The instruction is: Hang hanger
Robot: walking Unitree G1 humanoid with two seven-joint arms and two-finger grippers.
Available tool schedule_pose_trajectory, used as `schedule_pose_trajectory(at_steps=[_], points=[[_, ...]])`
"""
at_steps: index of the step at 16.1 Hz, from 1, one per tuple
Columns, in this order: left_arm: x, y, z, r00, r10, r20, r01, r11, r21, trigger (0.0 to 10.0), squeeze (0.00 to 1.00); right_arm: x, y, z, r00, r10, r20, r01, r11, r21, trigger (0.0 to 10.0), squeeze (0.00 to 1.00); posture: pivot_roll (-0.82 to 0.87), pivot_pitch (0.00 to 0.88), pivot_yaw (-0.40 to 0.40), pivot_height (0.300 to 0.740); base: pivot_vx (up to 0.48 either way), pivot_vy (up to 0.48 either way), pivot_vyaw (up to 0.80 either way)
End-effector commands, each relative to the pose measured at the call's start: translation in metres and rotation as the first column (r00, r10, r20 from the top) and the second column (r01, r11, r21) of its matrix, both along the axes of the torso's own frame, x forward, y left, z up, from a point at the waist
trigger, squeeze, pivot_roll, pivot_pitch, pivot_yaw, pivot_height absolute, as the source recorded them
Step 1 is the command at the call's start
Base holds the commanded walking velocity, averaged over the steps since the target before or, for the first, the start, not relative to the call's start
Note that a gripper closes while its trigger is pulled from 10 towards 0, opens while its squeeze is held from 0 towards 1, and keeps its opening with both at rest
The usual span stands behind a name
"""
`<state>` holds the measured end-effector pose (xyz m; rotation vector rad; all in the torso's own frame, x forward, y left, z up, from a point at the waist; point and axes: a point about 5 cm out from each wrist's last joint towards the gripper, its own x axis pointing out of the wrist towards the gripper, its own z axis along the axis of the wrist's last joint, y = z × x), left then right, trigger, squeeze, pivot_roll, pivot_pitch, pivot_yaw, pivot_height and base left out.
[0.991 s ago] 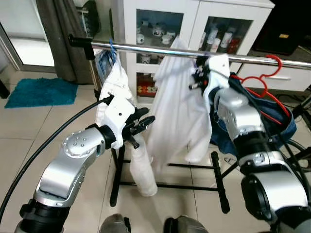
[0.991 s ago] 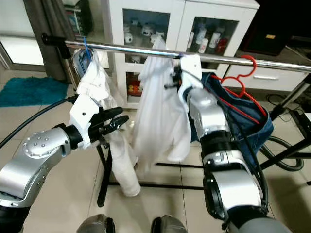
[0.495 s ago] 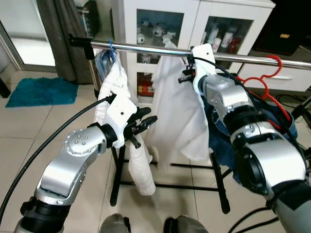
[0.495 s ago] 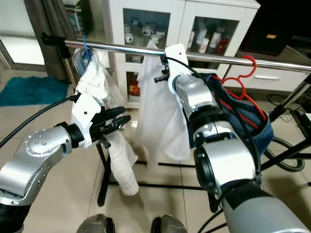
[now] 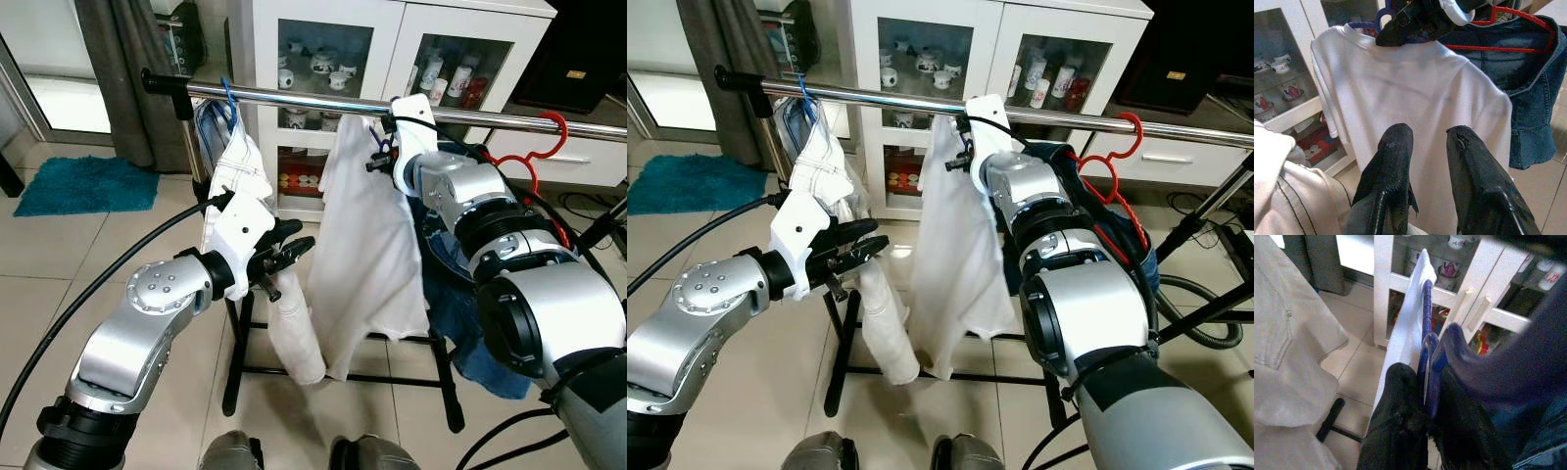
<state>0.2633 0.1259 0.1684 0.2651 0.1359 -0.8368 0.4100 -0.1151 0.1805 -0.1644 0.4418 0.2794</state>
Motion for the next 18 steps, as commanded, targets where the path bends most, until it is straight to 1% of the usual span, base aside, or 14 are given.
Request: schedule_pose_trajectory(at_steps=[1, 2, 5, 7, 8, 9, 10, 11, 12, 14, 15, 16, 17, 18], points=[[-0.001, -0.004, 0.0, 1.0, -0.027, -0.008, 0.027, 1.0, 0.006, 10.0, 0.0, 0.002, -0.013, 0.004, 0.999, -0.012, 0.04, 0.011, 0.999, 0.032, 10.0, 1.0, 0.02, 0.0, -0.06, 0.74, 0.0, 0.0, 0.0], [0.0, -0.004, -0.001, 1.0, -0.022, -0.007, 0.023, 1.0, 0.001, 10.0, 0.0, 0.004, -0.019, 0.014, 0.995, -0.005, 0.097, -0.002, 0.998, 0.065, 10.0, 1.0, 0.02, 0.0, -0.06, 0.74, 0.0, 0.0, 0.0], [0.0, -0.005, -0.006, 1.0, 0.03, -0.006, -0.031, 0.999, -0.027, 10.0, 0.0, -0.004, -0.039, 0.03, 0.985, 0.033, 0.167, -0.053, 0.992, 0.118, 10.0, 1.0, 0.01, 0.0, -0.053, 0.74, 0.0, 0.0, 0.0], [0.0, -0.005, -0.011, 0.996, 0.094, 0.008, -0.094, 0.995, -0.042, 10.0, 0.0, -0.029, -0.049, 0.037, 0.971, 0.116, 0.21, -0.15, 0.976, 0.157, 10.0, 1.0, 0.0, 0.0, -0.038, 0.74, 0.0, 0.0, 0.0], [0.0, -0.004, -0.014, 0.99, 0.139, 0.025, -0.137, 0.989, -0.049, 10.0, 0.0, -0.048, -0.053, 0.034, 0.964, 0.174, 0.201, -0.208, 0.965, 0.159, 10.0, 1.0, -0.01, 0.0, -0.029, 0.74, 0.0, 0.0, 0.0], [0.0, -0.003, -0.016, 0.987, 0.157, 0.026, -0.156, 0.986, -0.05, 10.0, 0.0, -0.059, -0.054, 0.03, 0.959, 0.207, 0.192, -0.237, 0.96, 0.147, 10.0, 1.0, -0.01, 0.0, -0.025, 0.74, 0.0, 0.0, 0.0], [0.0, 0.002, -0.02, 0.969, 0.242, 0.049, -0.24, 0.969, -0.051, 10.0, 0.0, -0.088, -0.056, 0.018, 0.947, 0.278, 0.159, -0.298, 0.948, 0.117, 10.0, 1.0, -0.03, 0.0, -0.009, 0.74, 0.0, 0.0, 0.0], [0.0, 0.004, -0.02, 0.959, 0.279, 0.051, -0.276, 0.959, -0.059, 10.0, 0.0, -0.097, -0.056, 0.014, 0.945, 0.287, 0.154, -0.305, 0.946, 0.113, 10.0, 1.0, -0.04, 0.0, -0.007, 0.74, 0.0, 0.0, 0.0], [0.0, 0.008, -0.022, 0.939, 0.339, 0.049, -0.335, 0.939, -0.075, 10.0, 0.0, -0.111, -0.059, 0.008, 0.945, 0.285, 0.162, -0.304, 0.947, 0.106, 10.0, 1.0, -0.04, 0.0, -0.001, 0.74, 0.0, 0.0, 0.0], [-0.004, 0.013, -0.025, 0.916, 0.399, 0.052, -0.393, 0.915, -0.094, 10.0, 0.0, -0.129, -0.062, 0.001, 0.946, 0.251, 0.205, -0.275, 0.957, 0.095, 10.0, 1.0, -0.05, 0.0, 0.013, 0.74, 0.0, 0.0, 0.0], [-0.012, 0.016, -0.026, 0.888, 0.456, 0.058, -0.447, 0.886, -0.119, 10.0, 0.0, -0.157, -0.07, -0.01, 0.953, 0.146, 0.265, -0.179, 0.978, 0.105, 10.0, 1.0, -0.06, 0.0, 0.023, 0.74, 0.0, 0.0, 0.0], [-0.016, 0.015, -0.028, 0.887, 0.458, 0.063, -0.45, 0.887, -0.106, 10.0, 0.0, -0.165, -0.074, -0.021, 0.962, 0.078, 0.263, -0.106, 0.99, 0.091, 10.0, 1.0, -0.07, 0.0, 0.031, 0.74, 0.0, 0.0, 0.0], [-0.017, 0.014, -0.032, 0.886, 0.462, 0.046, -0.455, 0.883, -0.113, 10.0, 0.0, -0.17, -0.075, -0.028, 0.962, 0.028, 0.273, -0.062, 0.991, 0.116, 10.0, 1.0, -0.08, 0.0, 0.034, 0.74, 0.0, 0.0, 0.0], [-0.016, 0.015, -0.036, 0.873, 0.486, 0.042, -0.479, 0.87, -0.115, 10.0, 0.0, -0.172, -0.077, -0.036, 0.965, -0.022, 0.263, -0.014, 0.991, 0.135, 10.0, 1.0, -0.08, 0.0, 0.036, 0.74, 0.0, 0.0, 0.0]])
